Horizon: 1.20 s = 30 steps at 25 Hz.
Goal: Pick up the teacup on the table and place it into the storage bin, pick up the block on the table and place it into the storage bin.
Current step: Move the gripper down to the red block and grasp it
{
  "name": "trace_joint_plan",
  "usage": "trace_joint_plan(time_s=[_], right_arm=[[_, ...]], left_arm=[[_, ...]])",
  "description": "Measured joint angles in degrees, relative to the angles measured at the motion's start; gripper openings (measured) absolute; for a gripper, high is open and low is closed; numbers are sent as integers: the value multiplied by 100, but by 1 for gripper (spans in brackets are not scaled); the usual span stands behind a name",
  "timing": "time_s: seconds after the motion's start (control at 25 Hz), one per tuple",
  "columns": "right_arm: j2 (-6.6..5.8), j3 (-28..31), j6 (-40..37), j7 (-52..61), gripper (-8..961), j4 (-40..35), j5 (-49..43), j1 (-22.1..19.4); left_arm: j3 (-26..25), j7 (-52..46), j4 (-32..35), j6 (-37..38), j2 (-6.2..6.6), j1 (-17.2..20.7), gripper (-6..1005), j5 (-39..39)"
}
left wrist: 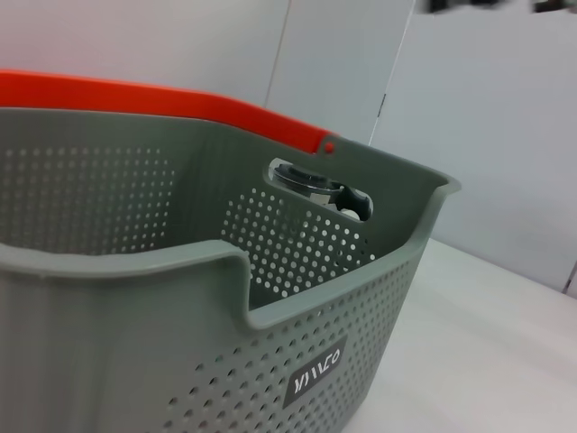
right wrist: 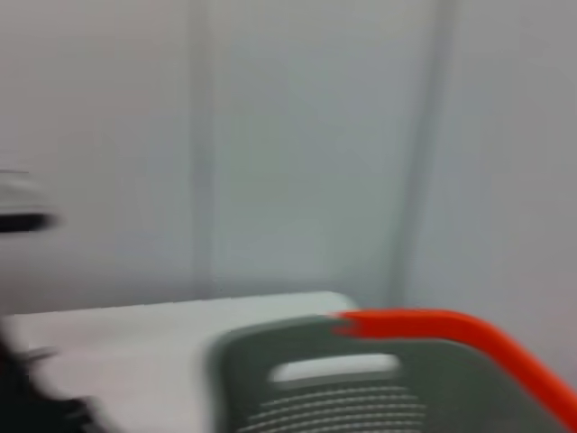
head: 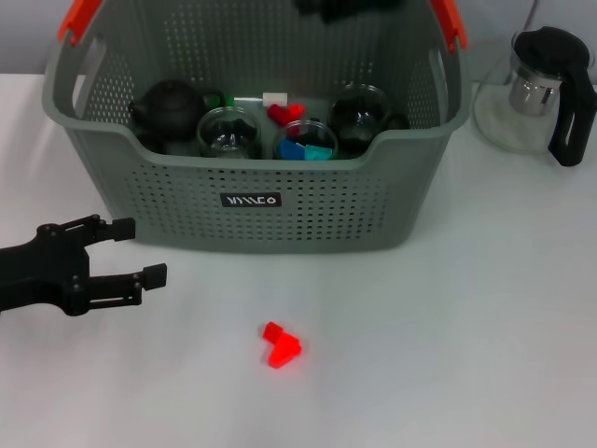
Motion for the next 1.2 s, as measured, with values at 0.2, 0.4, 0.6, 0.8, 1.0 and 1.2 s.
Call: trace_joint_plan(time_s=[0.2,0.4,0.6,0.8,1.0,1.2], right_arm=[[21,-158,-1302,-323,868,-583,124,-474],[99,-423,-1687,-346,859,-746,64,-780],[149,-1231,-1600,-80,857,-698,-63,-1097],[149,-2089,-1081,525,857,-274,-268,-1105],[163,-2868,-586,1207,856,269,-367,-768],[200,-3693,61,1846,856,835,-354,-414]], left_arm=[[9,3,-16,0,2,6,902,4],[11,14,-25,-3,3,5,902,8],[11,152,-11,-22,4,0,902,51],[19,321,0,0,25,-2,902,156],[20,464,0,-2,29,-12,902,279],[9,602,0,-16,29,17,902,289]])
